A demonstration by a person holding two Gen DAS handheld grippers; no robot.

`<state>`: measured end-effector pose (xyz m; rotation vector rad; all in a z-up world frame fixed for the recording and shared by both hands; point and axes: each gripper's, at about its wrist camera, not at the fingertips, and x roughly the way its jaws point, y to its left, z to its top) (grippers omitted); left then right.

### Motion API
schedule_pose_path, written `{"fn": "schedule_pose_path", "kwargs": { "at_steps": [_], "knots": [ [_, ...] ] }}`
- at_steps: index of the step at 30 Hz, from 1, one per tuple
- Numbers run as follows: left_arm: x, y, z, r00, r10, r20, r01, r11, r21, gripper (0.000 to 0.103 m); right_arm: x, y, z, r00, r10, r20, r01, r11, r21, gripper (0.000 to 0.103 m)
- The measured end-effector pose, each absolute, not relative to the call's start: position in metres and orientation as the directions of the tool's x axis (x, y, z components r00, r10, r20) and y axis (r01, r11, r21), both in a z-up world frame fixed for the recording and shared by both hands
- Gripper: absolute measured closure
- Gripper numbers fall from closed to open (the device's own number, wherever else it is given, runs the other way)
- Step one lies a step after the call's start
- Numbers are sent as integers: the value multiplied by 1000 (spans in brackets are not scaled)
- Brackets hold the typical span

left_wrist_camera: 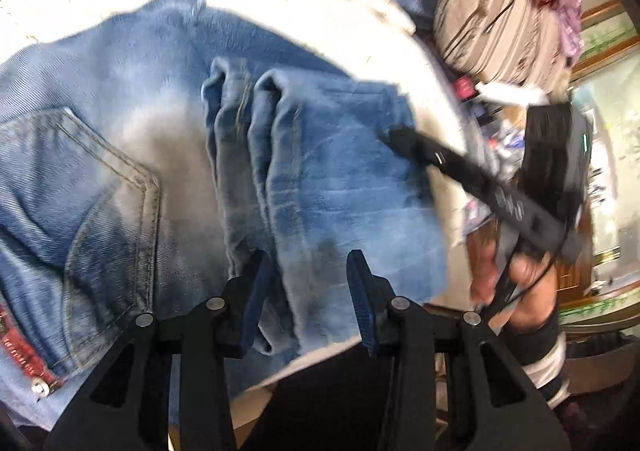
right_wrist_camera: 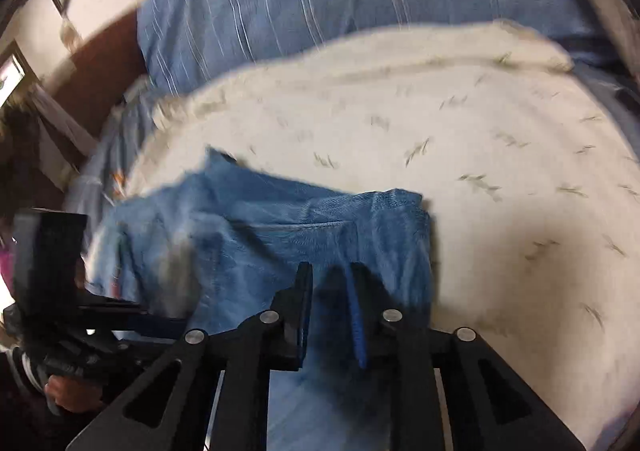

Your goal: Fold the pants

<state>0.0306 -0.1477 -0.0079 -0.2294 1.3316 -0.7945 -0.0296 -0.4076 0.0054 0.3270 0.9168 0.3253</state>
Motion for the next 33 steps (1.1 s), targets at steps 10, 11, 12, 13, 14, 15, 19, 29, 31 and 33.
{"fn": "schedule_pose_path", "kwargs": {
  "at_steps": [10,11,12,13,14,15,19,29,31,33],
  "knots": [
    [21,-141,-18,84,-572,-816,444,754,-484,54,-103,-403,-26,585,300,-753,-10,932,363,73],
    [23,-142,-17,69,-573,-817,438,753,-491,54,-103,-399,-20,593,284,-753,7,934,357,72],
    [25,-133,-14,61,-587,-807,422,748,-512,54,-104,-396,-13,605,276,-747,9,936,353,70],
    [30,-119,-8,75,-604,-793,400,747,-531,54,-106,-391,-4,632,272,-726,0,937,350,69],
    [34,-106,-3,94,-616,-783,385,747,-542,54,-104,-382,1,649,274,-709,-15,937,349,65],
    [40,-89,5,120,-630,-767,365,747,-556,54,-103,-373,8,664,284,-692,-36,936,349,61],
    [54,-14,17,208,-647,-733,276,758,-591,51,-100,-311,21,663,344,-665,-168,934,315,51],
    [64,134,-17,335,-630,-701,-38,734,-678,43,-94,-106,12,539,475,-696,-604,793,73,46],
    [66,144,-31,317,-635,-704,-68,725,-685,43,-97,-74,5,526,465,-712,-656,755,8,43],
    [71,144,-43,289,-660,-693,-79,705,-705,43,-98,-49,-4,536,433,-725,-687,722,-76,41]
  ]
}}
